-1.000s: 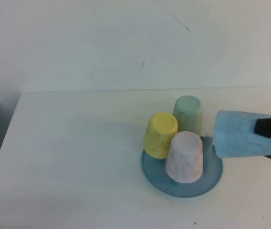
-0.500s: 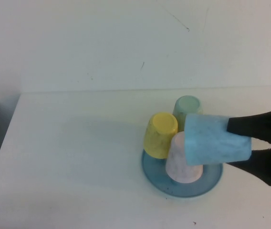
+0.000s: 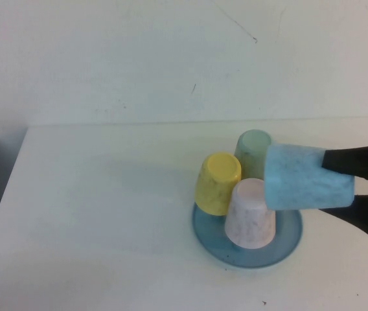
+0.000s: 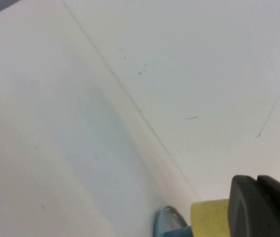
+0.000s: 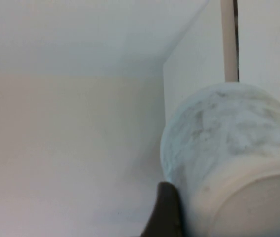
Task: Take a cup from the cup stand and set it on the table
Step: Hand over the cup
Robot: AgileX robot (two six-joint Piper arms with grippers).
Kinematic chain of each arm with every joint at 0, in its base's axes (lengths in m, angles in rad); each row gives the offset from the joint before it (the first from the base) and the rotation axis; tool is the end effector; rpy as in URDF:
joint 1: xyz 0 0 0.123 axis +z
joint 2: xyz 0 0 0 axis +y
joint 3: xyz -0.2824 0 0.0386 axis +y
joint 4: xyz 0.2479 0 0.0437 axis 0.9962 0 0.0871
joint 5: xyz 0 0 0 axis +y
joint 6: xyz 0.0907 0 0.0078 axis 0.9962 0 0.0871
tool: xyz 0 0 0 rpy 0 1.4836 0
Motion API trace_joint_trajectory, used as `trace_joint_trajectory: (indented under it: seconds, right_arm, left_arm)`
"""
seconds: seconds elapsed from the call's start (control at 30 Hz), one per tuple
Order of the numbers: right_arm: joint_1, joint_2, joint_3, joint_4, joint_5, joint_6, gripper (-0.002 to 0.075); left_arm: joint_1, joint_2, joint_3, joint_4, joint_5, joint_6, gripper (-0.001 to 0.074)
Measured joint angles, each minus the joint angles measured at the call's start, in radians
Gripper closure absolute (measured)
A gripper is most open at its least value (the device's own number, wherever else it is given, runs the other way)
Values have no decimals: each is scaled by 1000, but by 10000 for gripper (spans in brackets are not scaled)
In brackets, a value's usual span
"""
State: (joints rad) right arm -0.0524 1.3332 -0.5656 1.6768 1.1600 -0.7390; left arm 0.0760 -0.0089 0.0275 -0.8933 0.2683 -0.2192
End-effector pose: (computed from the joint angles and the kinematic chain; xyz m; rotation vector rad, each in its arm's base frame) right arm 0.2176 0.0717 0.2499 0.4004 2.1512 1.7726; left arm 0.0558 -0.0147 0.1890 -0.8301 1.5513 -0.9307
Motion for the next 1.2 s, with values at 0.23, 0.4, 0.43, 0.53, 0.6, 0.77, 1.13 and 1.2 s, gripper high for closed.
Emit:
trace_joint_trajectory:
  seconds: [0.23,0.4,0.43,0.53,0.6,0.77,1.13,1.2]
  right_arm:
    - [-55,0,0,2,0,-47,151]
    - [-55,0,0,2,0,-81,151]
    - [-57,0,0,2,0,-85,151]
    - [-57,0,0,2,0,-100,151]
    - [-57,0,0,2,0,-104,151]
    - [-57,0,0,2,0,-124,151]
    - [-57,0,0,2,0,-128,151]
    - [-57,0,0,2,0,-128,151]
  left_arm:
    - [0,0,0,-203,40,128,737]
    - [0,18,-4,-625,266,719,737]
    - [0,37,-13,-675,304,796,737]
    - [0,143,-59,-758,433,988,737]
    - [0,244,-95,-772,529,1088,737]
    - [0,519,-196,-774,771,1320,737]
    - [-103,971,-484,-774,900,1795,597]
    - [-159,1031,-533,-774,900,1850,506]
